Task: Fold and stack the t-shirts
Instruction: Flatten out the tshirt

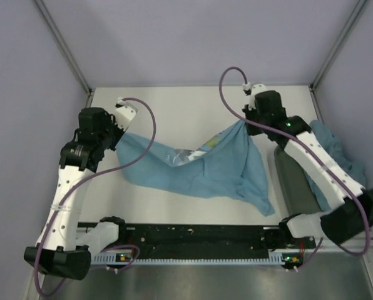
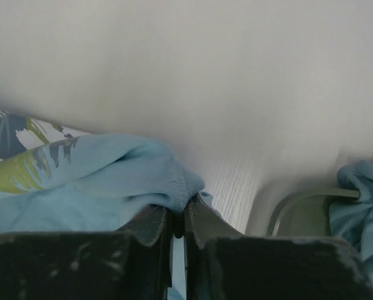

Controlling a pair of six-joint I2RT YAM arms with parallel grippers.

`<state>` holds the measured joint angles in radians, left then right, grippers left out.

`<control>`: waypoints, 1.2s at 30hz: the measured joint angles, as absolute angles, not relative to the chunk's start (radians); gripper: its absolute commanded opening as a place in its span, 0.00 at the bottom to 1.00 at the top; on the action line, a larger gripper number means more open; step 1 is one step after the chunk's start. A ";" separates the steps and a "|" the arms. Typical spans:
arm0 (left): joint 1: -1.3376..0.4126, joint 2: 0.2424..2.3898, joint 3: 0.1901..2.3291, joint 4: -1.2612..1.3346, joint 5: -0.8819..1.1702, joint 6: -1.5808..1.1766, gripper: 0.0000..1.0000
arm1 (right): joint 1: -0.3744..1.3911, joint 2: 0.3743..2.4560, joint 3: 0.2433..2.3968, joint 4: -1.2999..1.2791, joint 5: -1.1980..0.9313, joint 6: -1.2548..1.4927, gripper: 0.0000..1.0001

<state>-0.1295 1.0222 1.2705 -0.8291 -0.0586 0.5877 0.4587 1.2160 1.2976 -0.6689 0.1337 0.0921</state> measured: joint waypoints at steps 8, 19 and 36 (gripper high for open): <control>-0.130 1.055 1.103 -0.747 0.060 0.548 0.00 | 0.382 1.757 1.522 -0.695 0.220 0.096 0.66; -0.130 1.083 1.068 -0.703 0.091 0.521 0.00 | 0.513 1.463 1.061 -0.618 0.164 0.279 0.50; -0.130 1.089 1.068 -0.701 0.098 0.520 0.00 | 0.506 1.630 0.956 -0.538 0.101 0.445 0.09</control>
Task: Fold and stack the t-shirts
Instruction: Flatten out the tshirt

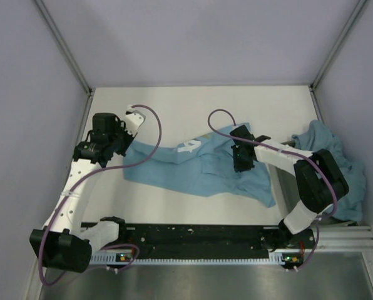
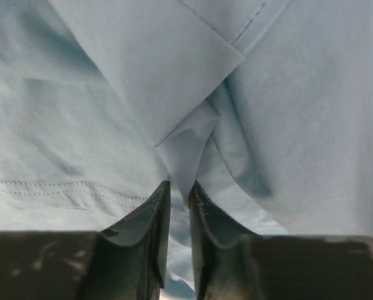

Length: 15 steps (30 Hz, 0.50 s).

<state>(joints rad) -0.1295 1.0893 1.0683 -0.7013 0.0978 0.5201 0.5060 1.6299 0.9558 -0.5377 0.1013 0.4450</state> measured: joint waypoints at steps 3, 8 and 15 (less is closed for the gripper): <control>-0.130 1.089 1.068 -0.701 0.097 0.521 0.00 | 0.506 1.631 0.955 -0.535 0.113 0.443 0.00; -0.130 1.089 1.068 -0.701 0.097 0.521 0.00 | 0.506 1.625 0.955 -0.534 0.148 0.427 0.00; -0.130 1.090 1.068 -0.701 0.086 0.521 0.00 | 0.506 1.507 0.955 -0.539 0.159 0.362 0.00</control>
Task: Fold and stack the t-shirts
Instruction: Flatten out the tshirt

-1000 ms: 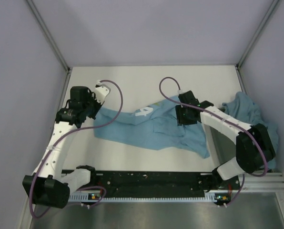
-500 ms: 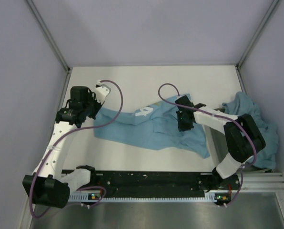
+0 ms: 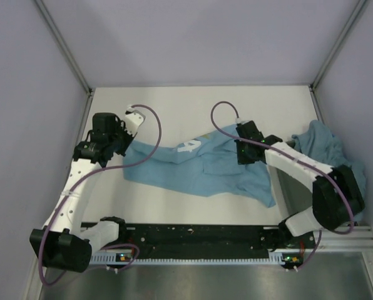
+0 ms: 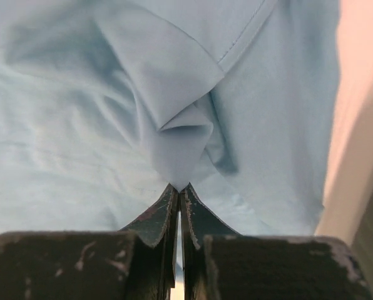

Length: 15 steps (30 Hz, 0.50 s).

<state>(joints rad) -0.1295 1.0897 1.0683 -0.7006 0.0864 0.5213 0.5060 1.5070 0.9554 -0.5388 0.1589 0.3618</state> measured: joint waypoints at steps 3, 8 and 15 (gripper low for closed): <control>-0.130 1.093 1.082 -0.712 0.083 0.521 0.00 | 0.506 1.345 0.960 -0.546 0.160 0.331 0.00; -0.130 1.078 1.184 -0.756 0.087 0.521 0.00 | 0.506 1.060 1.117 -0.584 0.177 0.268 0.00; -0.130 0.947 1.447 -0.868 0.101 0.527 0.00 | 0.506 0.839 1.524 -0.614 0.179 0.192 0.00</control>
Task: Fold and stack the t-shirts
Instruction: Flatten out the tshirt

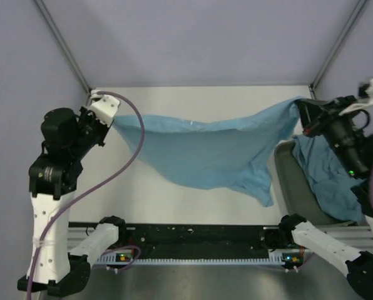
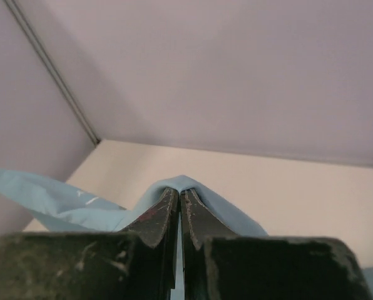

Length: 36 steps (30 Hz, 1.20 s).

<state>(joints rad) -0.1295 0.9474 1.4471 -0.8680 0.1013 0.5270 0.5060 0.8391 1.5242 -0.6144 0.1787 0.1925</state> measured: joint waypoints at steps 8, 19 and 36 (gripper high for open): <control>-0.130 0.881 1.820 -1.019 0.150 0.550 0.00 | 0.506 0.819 1.860 -0.752 0.082 0.176 0.00; -0.130 0.909 2.173 -1.182 0.275 0.502 0.00 | 0.506 0.812 2.053 -0.918 0.051 0.162 0.00; -0.130 1.373 1.718 -0.788 -0.044 0.477 0.00 | 0.288 1.472 2.037 -0.571 0.031 0.138 0.00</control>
<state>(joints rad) -0.1303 1.3727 1.7176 -0.7876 -0.0441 0.4774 0.2878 1.4715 2.0369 -0.5709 0.0307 0.1375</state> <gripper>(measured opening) 0.012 0.005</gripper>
